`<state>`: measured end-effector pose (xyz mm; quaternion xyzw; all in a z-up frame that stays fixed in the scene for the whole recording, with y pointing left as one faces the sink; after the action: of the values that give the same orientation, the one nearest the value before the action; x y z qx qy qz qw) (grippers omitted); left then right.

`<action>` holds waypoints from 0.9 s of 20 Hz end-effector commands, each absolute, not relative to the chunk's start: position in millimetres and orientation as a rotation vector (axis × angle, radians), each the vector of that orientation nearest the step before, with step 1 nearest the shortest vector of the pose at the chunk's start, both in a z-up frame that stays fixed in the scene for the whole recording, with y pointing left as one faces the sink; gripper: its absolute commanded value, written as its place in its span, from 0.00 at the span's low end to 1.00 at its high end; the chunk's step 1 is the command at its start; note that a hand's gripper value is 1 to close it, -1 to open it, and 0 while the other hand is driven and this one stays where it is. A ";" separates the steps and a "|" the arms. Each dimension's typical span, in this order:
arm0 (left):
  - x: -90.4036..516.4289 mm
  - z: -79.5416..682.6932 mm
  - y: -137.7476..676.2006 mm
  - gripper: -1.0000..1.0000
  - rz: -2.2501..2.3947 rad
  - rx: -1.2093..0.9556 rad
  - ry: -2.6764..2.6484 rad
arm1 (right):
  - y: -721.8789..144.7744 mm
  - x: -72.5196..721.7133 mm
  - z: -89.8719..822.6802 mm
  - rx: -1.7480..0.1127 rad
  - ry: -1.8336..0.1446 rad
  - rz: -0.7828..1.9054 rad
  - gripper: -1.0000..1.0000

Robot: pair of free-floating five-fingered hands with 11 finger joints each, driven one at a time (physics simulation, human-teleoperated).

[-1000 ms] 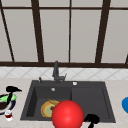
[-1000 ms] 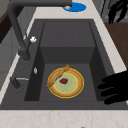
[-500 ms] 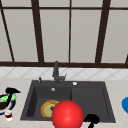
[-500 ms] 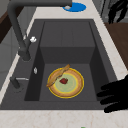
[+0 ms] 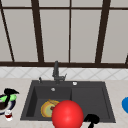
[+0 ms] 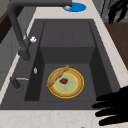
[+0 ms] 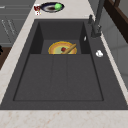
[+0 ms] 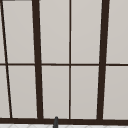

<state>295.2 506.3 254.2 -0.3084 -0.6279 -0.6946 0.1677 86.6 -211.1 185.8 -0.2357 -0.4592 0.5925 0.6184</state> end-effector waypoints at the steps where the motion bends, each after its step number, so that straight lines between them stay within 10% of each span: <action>1: 315.0 244.9 527.8 0.00 -1.921 -0.925 -1.785 | -211.1 86.6 185.8 -0.542 -1.057 1.363 0.50; 18: 347.8 189.9 568.1 0.00 -1.964 -0.885 -1.800 | -211.1 86.6 185.8 -0.542 -1.057 1.363 0.50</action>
<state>340.9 557.8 196.5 -0.3084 -0.6285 -0.6943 0.1670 86.6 -211.1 185.8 -0.2357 -0.4592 0.5925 0.6184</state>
